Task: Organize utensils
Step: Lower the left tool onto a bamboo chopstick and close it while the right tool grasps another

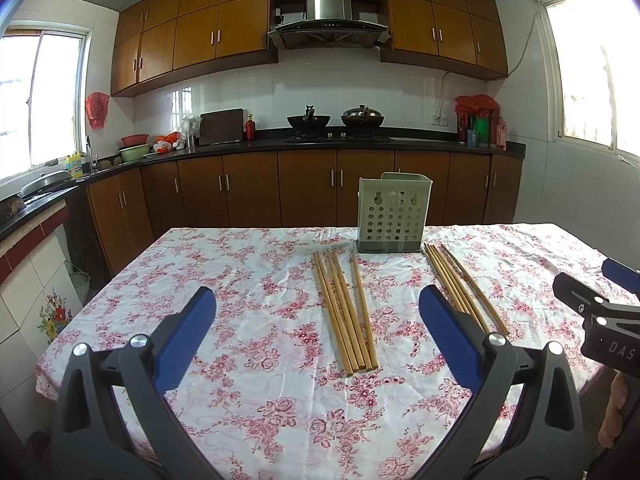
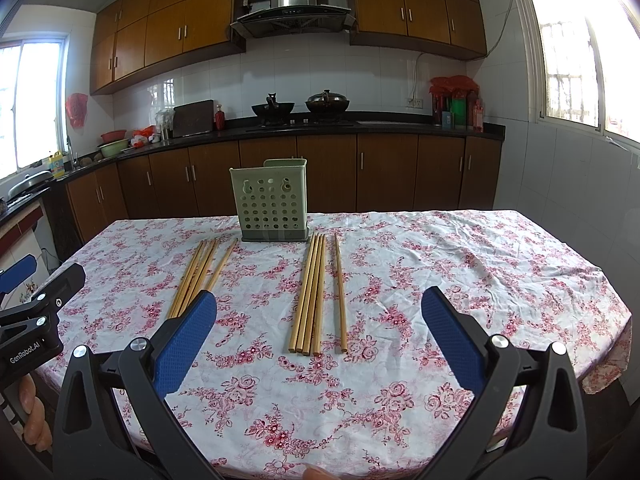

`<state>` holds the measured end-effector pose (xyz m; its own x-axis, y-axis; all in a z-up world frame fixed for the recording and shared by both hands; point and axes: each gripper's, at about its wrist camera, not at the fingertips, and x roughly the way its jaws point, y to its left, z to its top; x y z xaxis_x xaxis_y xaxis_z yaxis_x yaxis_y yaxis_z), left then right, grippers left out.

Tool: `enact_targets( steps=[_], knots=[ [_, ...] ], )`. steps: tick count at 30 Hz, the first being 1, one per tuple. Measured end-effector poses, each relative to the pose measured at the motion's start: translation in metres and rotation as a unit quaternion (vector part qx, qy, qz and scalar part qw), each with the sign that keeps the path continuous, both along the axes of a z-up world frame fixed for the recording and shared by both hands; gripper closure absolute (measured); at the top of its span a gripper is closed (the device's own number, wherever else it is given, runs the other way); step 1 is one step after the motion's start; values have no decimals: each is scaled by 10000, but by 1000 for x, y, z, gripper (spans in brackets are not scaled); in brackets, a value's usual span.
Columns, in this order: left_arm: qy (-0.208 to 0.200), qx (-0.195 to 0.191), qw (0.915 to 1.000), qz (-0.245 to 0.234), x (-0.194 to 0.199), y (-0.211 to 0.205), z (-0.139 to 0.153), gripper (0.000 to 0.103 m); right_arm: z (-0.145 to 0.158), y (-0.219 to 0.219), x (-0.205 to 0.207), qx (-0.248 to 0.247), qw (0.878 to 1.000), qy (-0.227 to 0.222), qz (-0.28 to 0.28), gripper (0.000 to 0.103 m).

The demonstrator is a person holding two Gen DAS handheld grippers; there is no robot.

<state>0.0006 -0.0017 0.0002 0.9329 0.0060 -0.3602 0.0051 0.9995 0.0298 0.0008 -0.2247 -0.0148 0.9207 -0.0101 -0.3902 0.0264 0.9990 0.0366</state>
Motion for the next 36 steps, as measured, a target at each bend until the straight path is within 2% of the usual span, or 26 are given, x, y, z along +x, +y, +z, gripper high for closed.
enact_targets(
  steps=[11, 15, 18, 20, 22, 24, 25, 27, 29, 32, 36],
  knots=[
    [120, 16, 9999, 20, 5, 2, -8, 4, -2, -1, 2, 3, 10000, 32, 12, 2],
    [434, -1, 9989, 156, 20, 10, -14, 4, -9, -3, 8, -24, 9998, 162, -74, 2],
    [802, 12, 9963, 311, 38, 18, -20, 4, -17, -7, 22, -49, 9988, 442, -186, 4],
    [1071, 74, 9934, 407, 53, 24, -27, 4, -24, -14, 36, -27, 9970, 713, -285, 14],
    [1382, 115, 9893, 455, 71, 29, -37, 13, -31, -23, 54, 12, 9944, 1014, -296, 29],
    [1670, 99, 9849, 437, 88, 32, -46, 28, -39, -31, 75, 68, 9902, 1364, -304, 52],
    [1778, 78, 9831, 425, 95, 33, -50, 30, -44, -35, 87, 156, 9877, 1531, -260, 56],
    [1997, -23, 9792, 357, 109, 35, -57, 39, -54, -40, 108, 386, 9825, 1813, -174, 72],
    [2198, -173, 9751, 231, 123, 36, -65, 44, -65, -43, 128, 529, 9766, 2078, -138, 76],
    [2399, -334, 9702, 27, 139, 32, -74, 54, -78, -46, 147, 682, 9699, 2335, -87, 76],
    [2567, -418, 9654, -185, 153, 23, -81, 63, -88, -42, 156, 525, 9685, 2434, -20, 77]
  ],
)
